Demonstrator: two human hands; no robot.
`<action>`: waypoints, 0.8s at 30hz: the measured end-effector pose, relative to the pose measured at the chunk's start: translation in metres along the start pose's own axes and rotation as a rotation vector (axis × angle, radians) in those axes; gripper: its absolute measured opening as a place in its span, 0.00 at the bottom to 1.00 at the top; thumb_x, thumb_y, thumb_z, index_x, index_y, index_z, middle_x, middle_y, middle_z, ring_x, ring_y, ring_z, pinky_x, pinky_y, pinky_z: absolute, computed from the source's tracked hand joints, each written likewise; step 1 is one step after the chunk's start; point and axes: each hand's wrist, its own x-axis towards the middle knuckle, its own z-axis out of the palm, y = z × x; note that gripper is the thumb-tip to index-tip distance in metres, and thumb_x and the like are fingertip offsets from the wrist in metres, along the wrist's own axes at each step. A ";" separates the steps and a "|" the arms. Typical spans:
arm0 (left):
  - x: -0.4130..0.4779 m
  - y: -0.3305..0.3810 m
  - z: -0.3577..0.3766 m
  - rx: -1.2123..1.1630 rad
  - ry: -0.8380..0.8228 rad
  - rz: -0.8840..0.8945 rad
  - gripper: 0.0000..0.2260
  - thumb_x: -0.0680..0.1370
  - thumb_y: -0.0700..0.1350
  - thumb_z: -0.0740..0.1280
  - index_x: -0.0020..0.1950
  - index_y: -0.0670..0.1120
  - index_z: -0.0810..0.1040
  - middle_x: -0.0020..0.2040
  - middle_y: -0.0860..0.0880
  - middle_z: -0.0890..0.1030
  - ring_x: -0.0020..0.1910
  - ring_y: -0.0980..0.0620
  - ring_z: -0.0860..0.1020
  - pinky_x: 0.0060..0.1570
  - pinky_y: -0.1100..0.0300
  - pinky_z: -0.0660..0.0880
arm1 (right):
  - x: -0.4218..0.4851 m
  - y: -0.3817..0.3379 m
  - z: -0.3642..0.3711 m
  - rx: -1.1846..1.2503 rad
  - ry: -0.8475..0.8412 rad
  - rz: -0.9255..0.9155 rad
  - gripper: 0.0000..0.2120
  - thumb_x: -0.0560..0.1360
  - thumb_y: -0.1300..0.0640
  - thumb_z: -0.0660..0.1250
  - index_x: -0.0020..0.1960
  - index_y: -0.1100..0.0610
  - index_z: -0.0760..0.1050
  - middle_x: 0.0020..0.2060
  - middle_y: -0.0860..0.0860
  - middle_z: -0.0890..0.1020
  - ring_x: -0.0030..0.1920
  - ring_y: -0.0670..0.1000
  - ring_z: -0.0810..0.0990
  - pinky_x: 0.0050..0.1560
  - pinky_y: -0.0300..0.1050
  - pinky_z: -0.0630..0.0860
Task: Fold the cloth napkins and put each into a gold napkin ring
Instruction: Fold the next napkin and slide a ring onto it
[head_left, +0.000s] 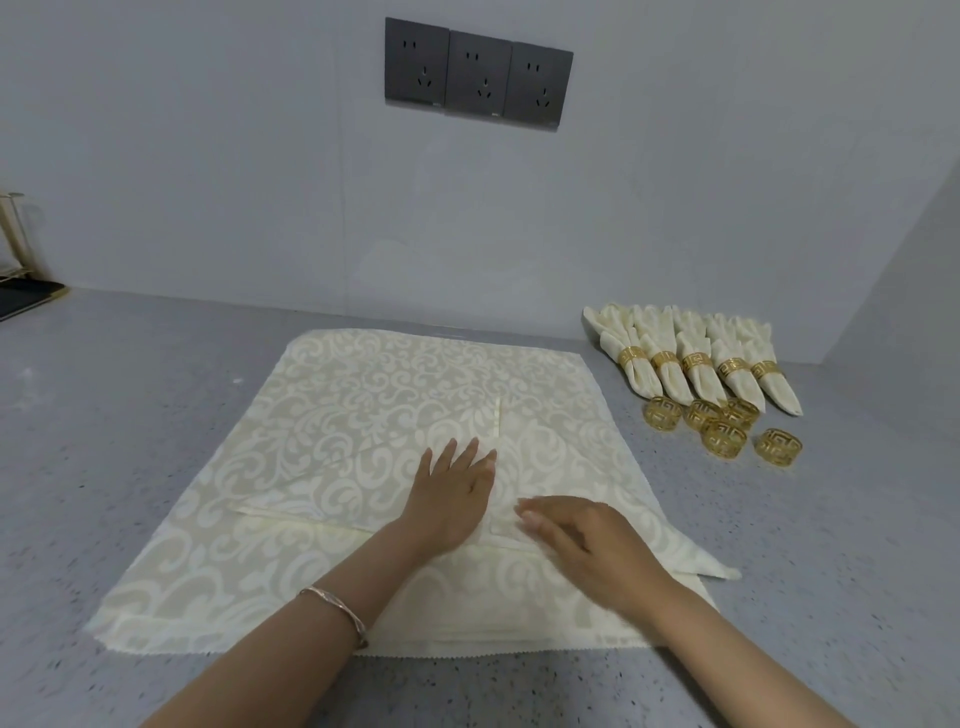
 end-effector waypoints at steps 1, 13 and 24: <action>0.000 0.000 0.000 0.001 0.006 0.005 0.22 0.84 0.51 0.40 0.78 0.56 0.51 0.79 0.53 0.47 0.77 0.52 0.40 0.74 0.51 0.34 | 0.002 0.000 -0.001 -0.015 -0.005 0.007 0.19 0.77 0.39 0.59 0.64 0.45 0.76 0.62 0.36 0.76 0.63 0.35 0.71 0.65 0.34 0.67; -0.001 0.000 0.003 0.008 0.022 0.018 0.21 0.84 0.52 0.40 0.78 0.58 0.51 0.79 0.53 0.47 0.77 0.52 0.40 0.74 0.51 0.34 | -0.006 -0.003 -0.005 0.049 0.176 0.026 0.09 0.76 0.54 0.66 0.55 0.48 0.81 0.51 0.36 0.81 0.53 0.32 0.76 0.55 0.25 0.69; 0.000 -0.001 0.005 0.097 0.029 0.023 0.21 0.84 0.52 0.42 0.78 0.57 0.50 0.79 0.53 0.46 0.77 0.51 0.40 0.74 0.50 0.35 | -0.007 -0.005 -0.004 -0.196 0.031 -0.094 0.22 0.74 0.36 0.57 0.60 0.44 0.78 0.57 0.37 0.79 0.58 0.37 0.75 0.57 0.35 0.73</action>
